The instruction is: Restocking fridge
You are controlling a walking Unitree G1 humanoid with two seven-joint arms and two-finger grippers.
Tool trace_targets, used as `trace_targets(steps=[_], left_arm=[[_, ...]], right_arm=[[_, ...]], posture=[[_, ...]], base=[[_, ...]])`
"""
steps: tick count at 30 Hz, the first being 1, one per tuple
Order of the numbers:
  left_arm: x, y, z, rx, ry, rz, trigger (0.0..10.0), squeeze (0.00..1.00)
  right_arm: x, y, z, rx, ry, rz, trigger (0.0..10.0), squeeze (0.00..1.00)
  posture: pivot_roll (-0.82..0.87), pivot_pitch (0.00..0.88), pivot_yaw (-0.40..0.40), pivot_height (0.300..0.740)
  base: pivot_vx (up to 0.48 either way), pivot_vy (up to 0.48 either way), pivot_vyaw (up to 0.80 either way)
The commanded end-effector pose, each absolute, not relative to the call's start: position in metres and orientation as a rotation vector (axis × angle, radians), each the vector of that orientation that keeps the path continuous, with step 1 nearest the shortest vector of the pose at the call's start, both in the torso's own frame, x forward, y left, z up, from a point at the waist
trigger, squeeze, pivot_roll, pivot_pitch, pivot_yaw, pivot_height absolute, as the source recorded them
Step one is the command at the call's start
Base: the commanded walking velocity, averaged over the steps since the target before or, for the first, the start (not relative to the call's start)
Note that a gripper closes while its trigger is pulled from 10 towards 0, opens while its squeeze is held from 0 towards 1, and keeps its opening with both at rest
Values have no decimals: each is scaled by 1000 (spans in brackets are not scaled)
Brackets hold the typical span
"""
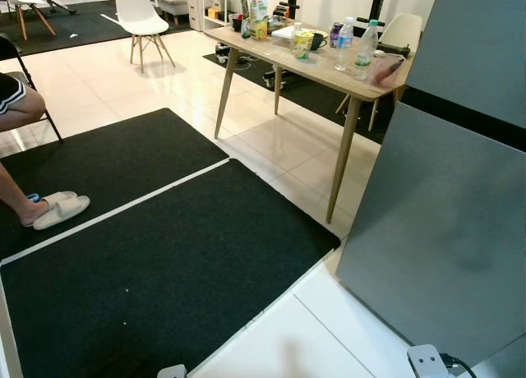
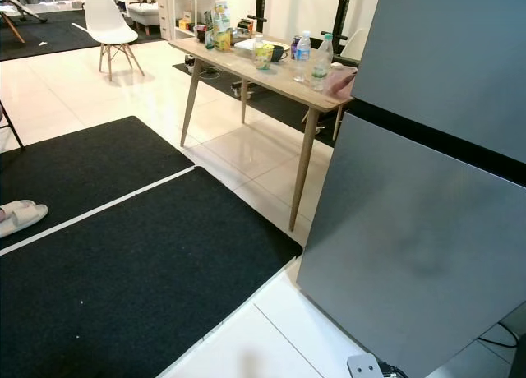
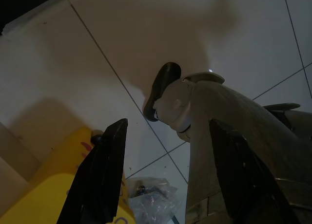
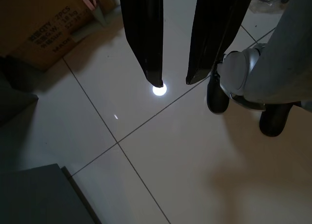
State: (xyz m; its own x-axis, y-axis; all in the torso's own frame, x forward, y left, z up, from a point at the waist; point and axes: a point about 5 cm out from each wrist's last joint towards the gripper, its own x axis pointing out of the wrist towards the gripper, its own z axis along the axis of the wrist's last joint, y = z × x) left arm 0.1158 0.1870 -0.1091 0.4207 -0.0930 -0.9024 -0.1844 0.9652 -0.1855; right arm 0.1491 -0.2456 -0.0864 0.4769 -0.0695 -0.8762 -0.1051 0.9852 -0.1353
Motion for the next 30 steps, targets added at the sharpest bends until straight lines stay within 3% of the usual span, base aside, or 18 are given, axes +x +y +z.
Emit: trace_targets(steps=[1, 30], left_arm=[[115, 182, -110, -276, 1148, 41, 10000, 0], [112, 182, -110, -276, 1155, 33, 10000, 0]], right_arm=[[146, -246, -88, -179, 1089, 17, 10000, 0], [144, -246, -88, -145, 1082, 24, 10000, 0]], posture=[[-62, 0, -59, 740], [-67, 0, -58, 740]], base=[[247, 0, 0], [263, 0, 0]])
